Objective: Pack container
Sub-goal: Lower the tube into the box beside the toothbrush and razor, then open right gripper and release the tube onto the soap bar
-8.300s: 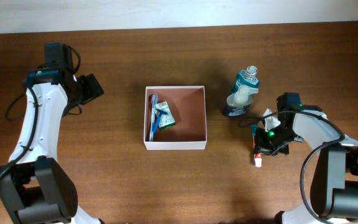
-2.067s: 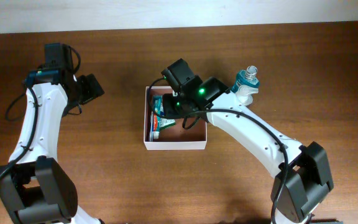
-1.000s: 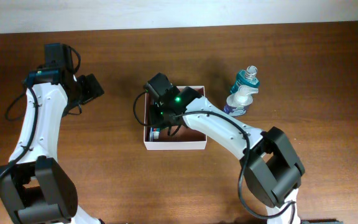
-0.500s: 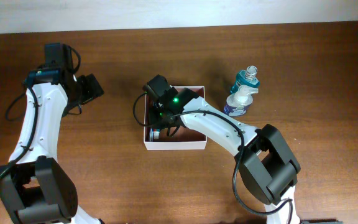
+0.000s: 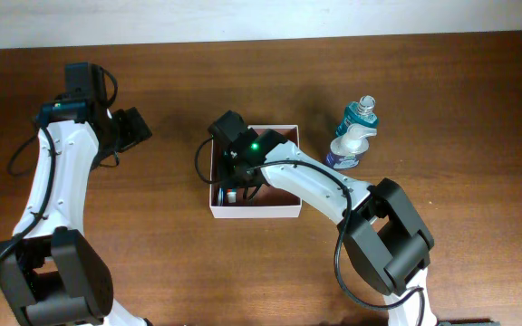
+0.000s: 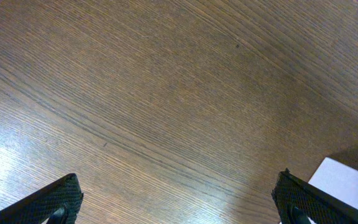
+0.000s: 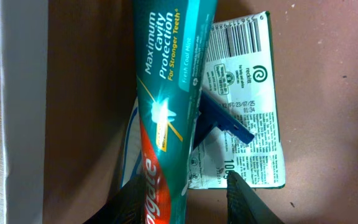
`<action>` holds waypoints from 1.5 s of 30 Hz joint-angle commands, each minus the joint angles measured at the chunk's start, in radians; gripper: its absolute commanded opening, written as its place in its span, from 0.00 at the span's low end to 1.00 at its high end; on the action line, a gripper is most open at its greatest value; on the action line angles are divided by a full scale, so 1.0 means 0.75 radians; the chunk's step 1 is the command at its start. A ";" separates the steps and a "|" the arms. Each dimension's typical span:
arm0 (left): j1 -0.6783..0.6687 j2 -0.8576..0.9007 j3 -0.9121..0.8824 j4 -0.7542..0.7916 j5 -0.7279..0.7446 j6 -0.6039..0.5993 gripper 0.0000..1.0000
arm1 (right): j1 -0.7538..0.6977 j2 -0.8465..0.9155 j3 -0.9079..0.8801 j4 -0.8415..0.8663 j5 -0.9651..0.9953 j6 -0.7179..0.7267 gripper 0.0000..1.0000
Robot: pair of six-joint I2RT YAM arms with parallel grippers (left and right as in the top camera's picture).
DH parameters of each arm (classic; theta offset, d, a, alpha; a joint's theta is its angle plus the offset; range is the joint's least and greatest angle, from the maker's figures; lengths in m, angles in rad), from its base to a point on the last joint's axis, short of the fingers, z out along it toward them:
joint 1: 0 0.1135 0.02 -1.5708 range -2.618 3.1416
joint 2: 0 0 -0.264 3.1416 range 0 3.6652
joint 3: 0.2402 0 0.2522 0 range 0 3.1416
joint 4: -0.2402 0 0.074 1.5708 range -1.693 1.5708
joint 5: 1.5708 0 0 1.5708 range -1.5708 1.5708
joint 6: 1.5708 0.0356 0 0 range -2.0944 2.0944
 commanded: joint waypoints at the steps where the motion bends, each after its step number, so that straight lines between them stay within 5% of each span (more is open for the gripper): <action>1: 0.005 -0.030 0.018 -0.001 -0.010 0.007 0.99 | 0.005 0.016 -0.005 -0.005 0.024 0.007 0.30; 20: 0.005 -0.030 0.018 -0.001 -0.010 0.007 0.99 | -0.023 0.016 -0.004 -0.050 0.053 -0.004 0.25; 45: 0.005 -0.030 0.018 -0.001 -0.010 0.007 0.99 | -0.109 -0.154 0.116 -0.234 0.057 -0.165 0.41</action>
